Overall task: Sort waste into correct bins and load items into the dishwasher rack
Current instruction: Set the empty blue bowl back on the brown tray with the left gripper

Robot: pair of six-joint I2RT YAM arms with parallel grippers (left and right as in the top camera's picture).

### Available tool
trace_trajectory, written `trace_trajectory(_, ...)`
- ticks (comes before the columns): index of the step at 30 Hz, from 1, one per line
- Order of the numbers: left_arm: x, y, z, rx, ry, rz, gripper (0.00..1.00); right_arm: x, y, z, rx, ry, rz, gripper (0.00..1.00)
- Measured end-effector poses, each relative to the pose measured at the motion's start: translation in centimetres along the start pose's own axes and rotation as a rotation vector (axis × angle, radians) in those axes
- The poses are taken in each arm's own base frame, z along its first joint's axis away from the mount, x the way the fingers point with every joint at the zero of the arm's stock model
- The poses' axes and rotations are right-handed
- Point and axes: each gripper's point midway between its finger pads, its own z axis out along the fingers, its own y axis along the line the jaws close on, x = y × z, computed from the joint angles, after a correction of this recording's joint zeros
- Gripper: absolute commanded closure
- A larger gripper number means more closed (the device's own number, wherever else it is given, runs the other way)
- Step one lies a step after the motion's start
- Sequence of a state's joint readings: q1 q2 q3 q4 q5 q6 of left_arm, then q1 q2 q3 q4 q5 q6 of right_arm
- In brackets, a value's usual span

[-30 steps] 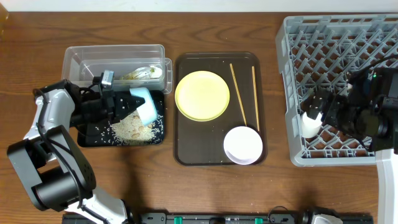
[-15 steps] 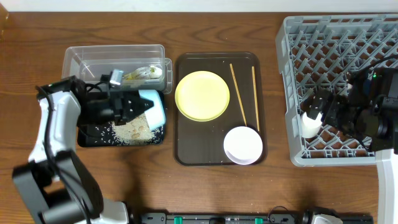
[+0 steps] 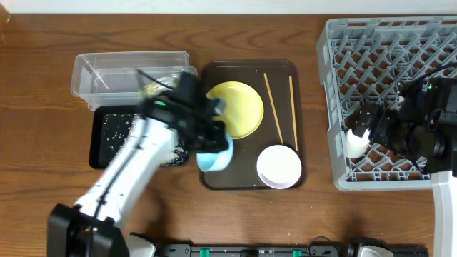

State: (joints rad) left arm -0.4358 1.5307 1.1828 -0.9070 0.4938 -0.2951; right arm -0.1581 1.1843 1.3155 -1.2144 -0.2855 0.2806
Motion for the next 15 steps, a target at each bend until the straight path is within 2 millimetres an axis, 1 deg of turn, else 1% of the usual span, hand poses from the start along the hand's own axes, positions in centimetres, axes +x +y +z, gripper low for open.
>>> trace_trajectory(1, 0.2, 0.0, 0.9, -0.068, -0.005, -0.008, 0.88, 0.0, 0.0, 0.0, 0.0, 0.0, 0.0, 0.01)
trace_trajectory(4, 0.3, -0.1, 2.8, -0.191, -0.03, -0.026, 0.86, 0.0, 0.0, 0.0, 0.0, 0.0, 0.0, 0.01)
trace_trajectory(9, -0.3, 0.5, 5.4, -0.293, -0.058, -0.077, 0.86, 0.0, 0.0, 0.0, 0.0, 0.0, 0.0, 0.01)
trace_trajectory(12, -0.3, 1.0, 6.1, -0.325, -0.06, -0.104, 0.86, 0.0, 0.0, 0.0, 0.0, 0.0, 0.0, 0.01)
trace_trajectory(15, -0.5, 1.1, 5.9, -0.332, -0.075, -0.122, 0.86, 0.0, 0.0, 0.0, 0.0, 0.0, 0.0, 0.01)
